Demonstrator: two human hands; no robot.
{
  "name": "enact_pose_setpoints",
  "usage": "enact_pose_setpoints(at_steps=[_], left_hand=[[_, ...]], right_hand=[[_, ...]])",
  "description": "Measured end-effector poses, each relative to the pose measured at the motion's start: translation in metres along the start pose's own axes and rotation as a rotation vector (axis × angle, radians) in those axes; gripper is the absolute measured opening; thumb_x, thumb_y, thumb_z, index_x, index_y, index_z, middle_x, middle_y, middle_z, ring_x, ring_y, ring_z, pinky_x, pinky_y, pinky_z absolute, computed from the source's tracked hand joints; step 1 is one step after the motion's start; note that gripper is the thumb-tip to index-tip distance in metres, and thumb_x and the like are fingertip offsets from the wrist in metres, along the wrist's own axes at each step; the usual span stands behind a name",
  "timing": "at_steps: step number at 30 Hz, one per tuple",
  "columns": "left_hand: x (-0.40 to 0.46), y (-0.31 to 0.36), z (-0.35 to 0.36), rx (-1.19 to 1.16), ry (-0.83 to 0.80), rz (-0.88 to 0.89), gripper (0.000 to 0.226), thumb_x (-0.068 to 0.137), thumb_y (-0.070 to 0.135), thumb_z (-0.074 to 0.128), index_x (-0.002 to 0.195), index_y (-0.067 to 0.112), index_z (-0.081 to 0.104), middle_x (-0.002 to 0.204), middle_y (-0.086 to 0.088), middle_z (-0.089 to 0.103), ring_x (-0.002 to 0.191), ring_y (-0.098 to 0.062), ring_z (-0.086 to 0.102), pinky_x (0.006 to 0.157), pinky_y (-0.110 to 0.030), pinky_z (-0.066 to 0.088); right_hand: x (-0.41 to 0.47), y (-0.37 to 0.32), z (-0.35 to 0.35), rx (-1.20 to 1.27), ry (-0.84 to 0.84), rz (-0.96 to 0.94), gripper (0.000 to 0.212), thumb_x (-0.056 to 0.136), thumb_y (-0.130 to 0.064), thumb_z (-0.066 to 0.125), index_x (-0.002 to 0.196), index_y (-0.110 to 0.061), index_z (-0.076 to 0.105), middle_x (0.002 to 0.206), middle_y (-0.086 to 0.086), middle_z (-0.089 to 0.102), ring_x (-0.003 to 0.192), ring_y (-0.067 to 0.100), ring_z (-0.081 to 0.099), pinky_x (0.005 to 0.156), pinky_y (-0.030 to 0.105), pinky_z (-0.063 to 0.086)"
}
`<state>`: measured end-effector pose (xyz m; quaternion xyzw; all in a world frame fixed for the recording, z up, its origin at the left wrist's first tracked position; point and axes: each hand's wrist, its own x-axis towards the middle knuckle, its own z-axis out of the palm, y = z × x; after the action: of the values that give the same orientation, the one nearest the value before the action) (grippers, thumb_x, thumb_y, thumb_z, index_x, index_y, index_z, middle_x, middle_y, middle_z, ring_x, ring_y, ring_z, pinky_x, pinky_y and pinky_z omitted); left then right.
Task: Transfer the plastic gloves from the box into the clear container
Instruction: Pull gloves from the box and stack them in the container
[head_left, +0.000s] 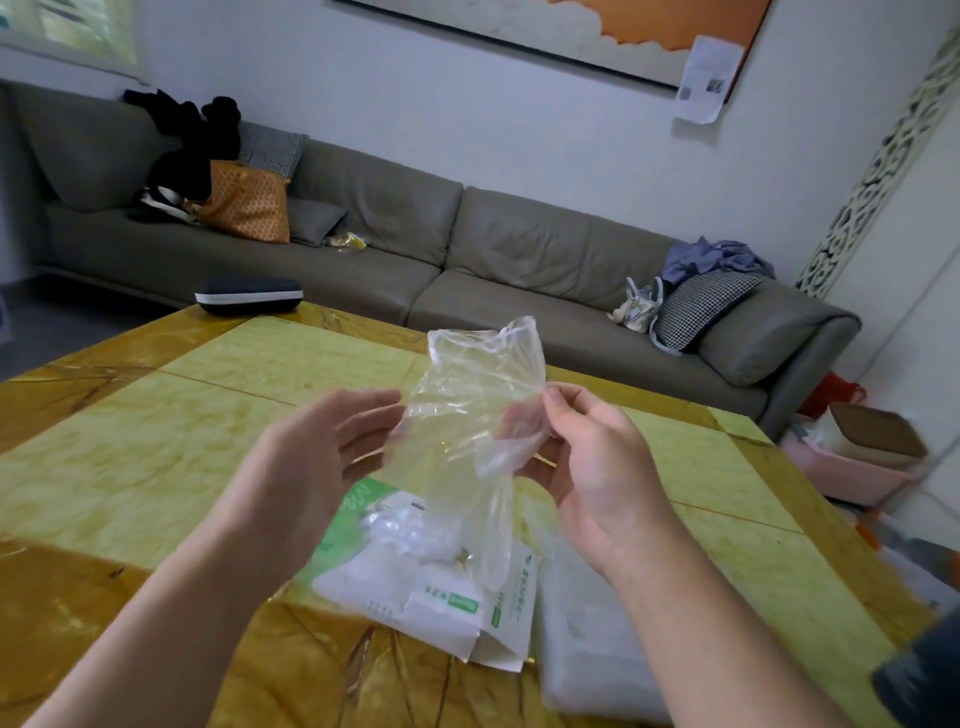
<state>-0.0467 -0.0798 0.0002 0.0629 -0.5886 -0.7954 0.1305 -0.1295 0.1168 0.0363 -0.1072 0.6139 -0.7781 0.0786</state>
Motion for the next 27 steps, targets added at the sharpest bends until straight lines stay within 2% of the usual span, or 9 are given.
enact_pose_setpoints(at_steps=[2, 6, 9, 12, 15, 19, 22, 25, 27], left_hand=[[-0.009, 0.007, 0.016, 0.023, -0.104, 0.003, 0.058, 0.086, 0.059, 0.061, 0.123, 0.015, 0.069, 0.120, -0.003, 0.075, 0.115, -0.018, 0.069, 0.103, -0.040, 0.044], [-0.018, 0.004, 0.047, 0.321, 0.043, 0.103, 0.014, 0.093, 0.022, 0.071, 0.093, 0.011, 0.079, 0.085, -0.009, 0.077, 0.082, -0.025, 0.074, 0.087, -0.038, 0.059], [-0.019, 0.004, 0.059, 0.435, -0.016, 0.118, 0.008, 0.092, 0.015, 0.072, 0.088, 0.011, 0.078, 0.076, -0.010, 0.075, 0.066, -0.023, 0.070, 0.069, -0.036, 0.061], [-0.019, 0.007, 0.068, 0.581, -0.057, 0.132, 0.009, 0.092, 0.014, 0.072, 0.085, 0.010, 0.077, 0.073, -0.007, 0.075, 0.059, -0.017, 0.068, 0.062, -0.029, 0.059], [-0.016, 0.012, 0.073, 0.701, -0.072, 0.158, 0.010, 0.092, 0.014, 0.072, 0.084, 0.013, 0.077, 0.072, -0.003, 0.076, 0.057, -0.015, 0.068, 0.058, -0.024, 0.058], [-0.007, 0.024, 0.098, 0.951, -0.346, 0.132, 0.010, 0.091, 0.019, 0.073, 0.082, 0.018, 0.078, 0.072, 0.003, 0.076, 0.062, -0.013, 0.071, 0.063, -0.030, 0.060], [0.007, 0.032, 0.126, 1.110, -0.502, 0.087, 0.014, 0.091, 0.024, 0.075, 0.078, 0.019, 0.078, 0.072, 0.006, 0.077, 0.062, -0.011, 0.071, 0.062, -0.037, 0.058], [0.026, 0.033, 0.140, 1.293, -0.358, 0.130, 0.018, 0.091, 0.032, 0.075, 0.078, 0.020, 0.077, 0.070, 0.010, 0.076, 0.065, -0.011, 0.072, 0.074, -0.041, 0.062], [0.028, 0.026, 0.146, 1.427, -0.084, 0.380, 0.014, 0.089, 0.037, 0.075, 0.093, 0.024, 0.074, 0.080, 0.014, 0.072, 0.078, -0.011, 0.068, 0.078, -0.037, 0.058]], right_hand=[[-0.005, 0.003, -0.005, 0.056, -0.002, 0.045, 0.016, 0.110, -0.010, 0.049, 0.110, -0.003, 0.064, 0.095, 0.017, 0.079, 0.072, 0.025, 0.073, 0.057, 0.036, 0.055], [-0.016, 0.007, -0.024, 0.016, -0.085, 0.125, 0.029, 0.107, -0.019, 0.050, 0.120, -0.001, 0.067, 0.102, 0.021, 0.078, 0.078, 0.030, 0.074, 0.058, 0.037, 0.054], [-0.025, -0.001, -0.047, -0.199, -0.200, 0.117, 0.038, 0.103, -0.035, 0.058, 0.114, -0.003, 0.074, 0.100, 0.019, 0.079, 0.080, 0.031, 0.072, 0.062, 0.038, 0.049], [-0.034, -0.006, -0.069, -0.380, -0.175, 0.060, 0.014, 0.099, -0.009, 0.065, 0.107, 0.003, 0.069, 0.092, 0.019, 0.079, 0.075, 0.035, 0.074, 0.062, 0.038, 0.049], [-0.040, -0.014, -0.096, -0.487, -0.236, 0.149, 0.017, 0.098, 0.002, 0.060, 0.113, -0.001, 0.066, 0.093, 0.018, 0.080, 0.084, 0.037, 0.078, 0.072, 0.044, 0.055], [-0.040, -0.038, -0.123, -0.504, -0.350, 0.178, 0.051, 0.087, -0.022, 0.084, 0.131, -0.009, 0.061, 0.107, 0.014, 0.080, 0.099, 0.034, 0.077, 0.080, 0.041, 0.058], [-0.032, -0.040, -0.130, -0.615, -0.239, 0.040, 0.020, 0.091, -0.016, 0.082, 0.104, -0.005, 0.072, 0.085, 0.012, 0.079, 0.075, 0.029, 0.077, 0.060, 0.034, 0.055], [-0.026, -0.031, -0.153, -0.632, -0.004, -0.016, 0.014, 0.097, -0.002, 0.071, 0.083, -0.003, 0.069, 0.070, 0.011, 0.074, 0.057, 0.025, 0.071, 0.048, 0.031, 0.048], [-0.027, -0.023, -0.169, -0.619, 0.089, 0.007, 0.019, 0.098, -0.002, 0.068, 0.079, -0.002, 0.067, 0.069, 0.012, 0.073, 0.056, 0.026, 0.070, 0.046, 0.032, 0.049]])
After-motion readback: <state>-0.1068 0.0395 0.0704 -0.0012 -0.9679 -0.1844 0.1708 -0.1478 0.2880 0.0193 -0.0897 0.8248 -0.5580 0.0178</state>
